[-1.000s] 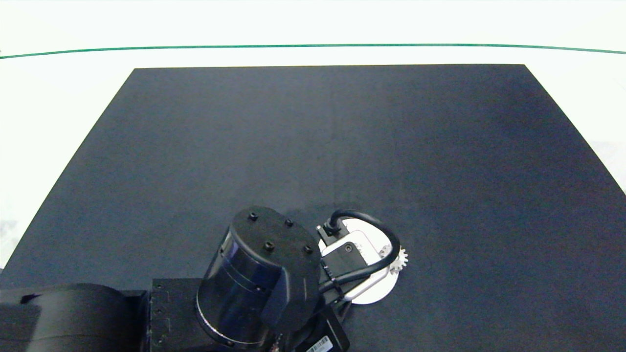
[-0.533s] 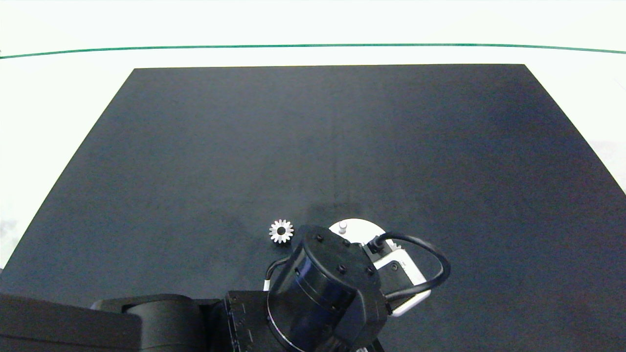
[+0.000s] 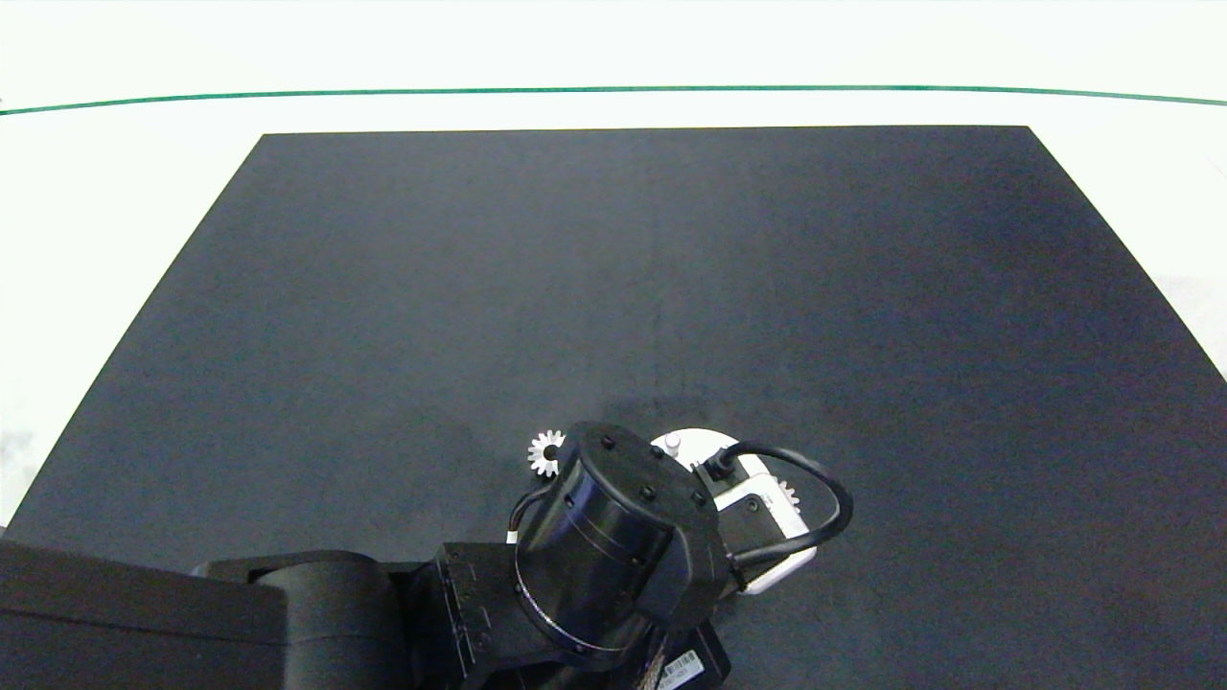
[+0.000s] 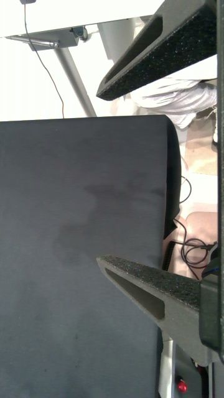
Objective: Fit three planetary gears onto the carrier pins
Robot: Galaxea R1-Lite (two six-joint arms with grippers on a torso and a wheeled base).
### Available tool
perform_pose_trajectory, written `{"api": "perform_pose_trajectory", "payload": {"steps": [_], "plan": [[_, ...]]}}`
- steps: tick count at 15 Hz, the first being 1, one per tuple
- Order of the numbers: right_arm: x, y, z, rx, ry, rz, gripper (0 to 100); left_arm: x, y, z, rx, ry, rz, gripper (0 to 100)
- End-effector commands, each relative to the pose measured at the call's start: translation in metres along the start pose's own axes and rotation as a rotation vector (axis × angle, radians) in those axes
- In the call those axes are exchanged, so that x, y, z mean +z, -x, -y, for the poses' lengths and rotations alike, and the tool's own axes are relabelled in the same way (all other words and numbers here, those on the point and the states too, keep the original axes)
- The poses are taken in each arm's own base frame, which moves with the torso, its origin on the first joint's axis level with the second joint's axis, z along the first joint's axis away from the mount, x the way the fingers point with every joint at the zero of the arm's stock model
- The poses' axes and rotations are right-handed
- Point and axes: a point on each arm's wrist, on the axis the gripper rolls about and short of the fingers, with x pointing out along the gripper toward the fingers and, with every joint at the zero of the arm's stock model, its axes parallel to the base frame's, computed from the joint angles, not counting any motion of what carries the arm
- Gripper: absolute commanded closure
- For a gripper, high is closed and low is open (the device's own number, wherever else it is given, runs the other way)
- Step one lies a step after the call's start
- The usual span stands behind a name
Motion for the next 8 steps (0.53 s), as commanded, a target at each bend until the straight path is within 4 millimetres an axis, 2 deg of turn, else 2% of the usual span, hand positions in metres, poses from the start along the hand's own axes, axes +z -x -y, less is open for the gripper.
{"api": "perform_pose_trajectory", "payload": {"steps": [1,8], "plan": [[-0.0004,-0.0001,0.0000,-0.001,0.004,-0.004,0,0.0007,0.0049,-0.0058,0.016,0.008,0.011,87],[-0.0002,-0.0003,-0.0001,-0.001,0.005,-0.005,0,-0.0061,0.0034,-0.0039,0.010,-0.002,-0.013,87]]}}
